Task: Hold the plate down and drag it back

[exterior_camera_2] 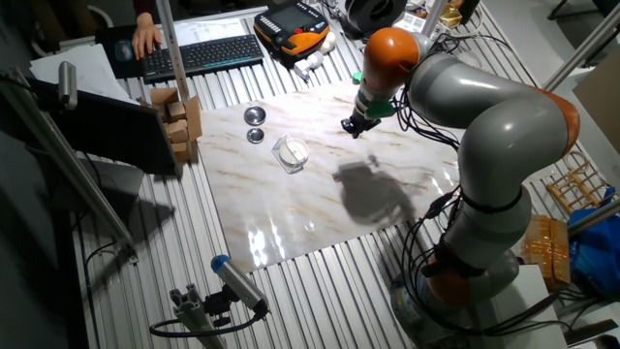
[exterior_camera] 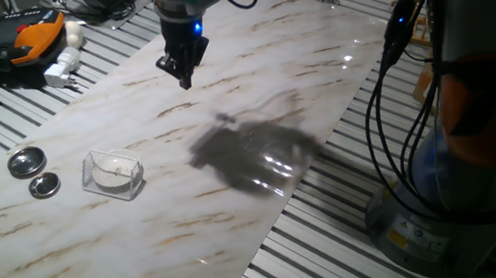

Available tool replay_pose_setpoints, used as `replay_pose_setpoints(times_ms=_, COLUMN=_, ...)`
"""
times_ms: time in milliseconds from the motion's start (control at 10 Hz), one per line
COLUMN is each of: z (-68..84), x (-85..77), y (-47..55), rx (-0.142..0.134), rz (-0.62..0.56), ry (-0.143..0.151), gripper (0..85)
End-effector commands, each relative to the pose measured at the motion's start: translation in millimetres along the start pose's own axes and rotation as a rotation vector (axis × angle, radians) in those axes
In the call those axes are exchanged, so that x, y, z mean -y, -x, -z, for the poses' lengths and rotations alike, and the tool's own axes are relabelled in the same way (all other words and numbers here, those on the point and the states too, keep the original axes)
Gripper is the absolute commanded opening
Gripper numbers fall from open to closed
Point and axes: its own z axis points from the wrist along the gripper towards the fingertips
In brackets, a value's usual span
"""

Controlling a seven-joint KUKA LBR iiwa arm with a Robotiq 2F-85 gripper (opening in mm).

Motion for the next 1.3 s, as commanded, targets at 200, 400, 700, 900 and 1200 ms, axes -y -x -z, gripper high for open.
replay_pose_setpoints(times_ms=200, z=-5.3, x=-8.9, y=-3.9, rx=0.001, rz=-0.049, ry=-0.008, gripper=0.0)
replay_pose_setpoints(times_ms=400, z=-6.1, x=-15.2, y=-8.4, rx=0.001, rz=-0.081, ry=-0.013, gripper=0.0)
replay_pose_setpoints(times_ms=700, z=-7.3, x=-20.1, y=-10.0, rx=-0.007, rz=-0.113, ry=-0.025, gripper=0.0)
replay_pose_setpoints(times_ms=900, z=-8.8, x=-19.7, y=-9.4, rx=-0.011, rz=-0.117, ry=-0.001, gripper=0.0)
replay_pose_setpoints(times_ms=1200, z=-8.8, x=-19.7, y=-9.4, rx=-0.007, rz=-0.146, ry=-0.017, gripper=0.0)
